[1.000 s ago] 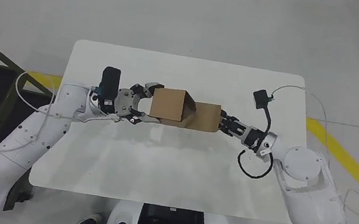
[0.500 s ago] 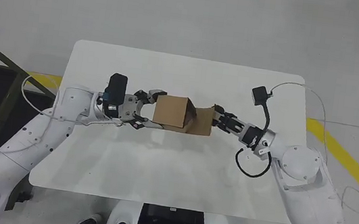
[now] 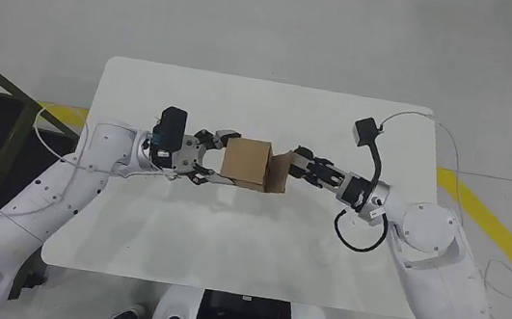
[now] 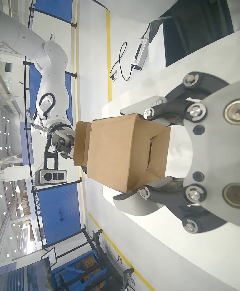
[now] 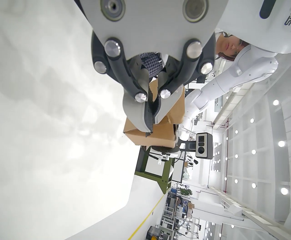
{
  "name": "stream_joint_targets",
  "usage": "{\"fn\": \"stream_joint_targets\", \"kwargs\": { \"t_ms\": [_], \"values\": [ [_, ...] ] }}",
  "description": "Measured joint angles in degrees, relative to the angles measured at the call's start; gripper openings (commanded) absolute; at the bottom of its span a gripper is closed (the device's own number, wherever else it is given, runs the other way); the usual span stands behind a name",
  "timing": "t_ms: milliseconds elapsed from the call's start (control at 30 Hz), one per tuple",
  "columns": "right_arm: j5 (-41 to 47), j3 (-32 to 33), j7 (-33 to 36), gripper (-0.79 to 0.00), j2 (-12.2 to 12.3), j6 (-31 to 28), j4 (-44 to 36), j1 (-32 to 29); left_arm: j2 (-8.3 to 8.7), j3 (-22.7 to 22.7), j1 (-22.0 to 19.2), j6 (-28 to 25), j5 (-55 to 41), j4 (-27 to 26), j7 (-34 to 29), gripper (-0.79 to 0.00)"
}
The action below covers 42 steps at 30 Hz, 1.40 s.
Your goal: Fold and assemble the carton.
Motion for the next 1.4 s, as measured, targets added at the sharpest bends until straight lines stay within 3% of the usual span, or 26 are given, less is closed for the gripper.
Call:
{"fn": "stream_joint_targets", "kwargs": {
  "t_ms": [500,800,1233,1400],
  "values": [
    [2.1,-0.1,1.4,-0.782,0.3,2.3,-1.0,-1.1,-0.15,-0.3,-0.3,0.0,1.2,0.8,0.8,-0.634],
    [1.6,-1.3,2.5,-0.705,0.3,3.6,-2.1,-0.2,-0.33,-0.9,0.0,0.0,2.9,0.8,0.9,-0.628],
    [1.0,-2.0,2.8,-0.656,0.5,4.2,-2.4,0.5,-0.6,-1.7,0.5,0.0,4.1,1.0,0.8,-0.631],
    [0.8,-2.2,2.8,-0.683,0.5,4.3,-2.5,0.6,-0.69,-1.9,0.6,0.0,4.6,1.1,0.9,-0.631]
  ]
}}
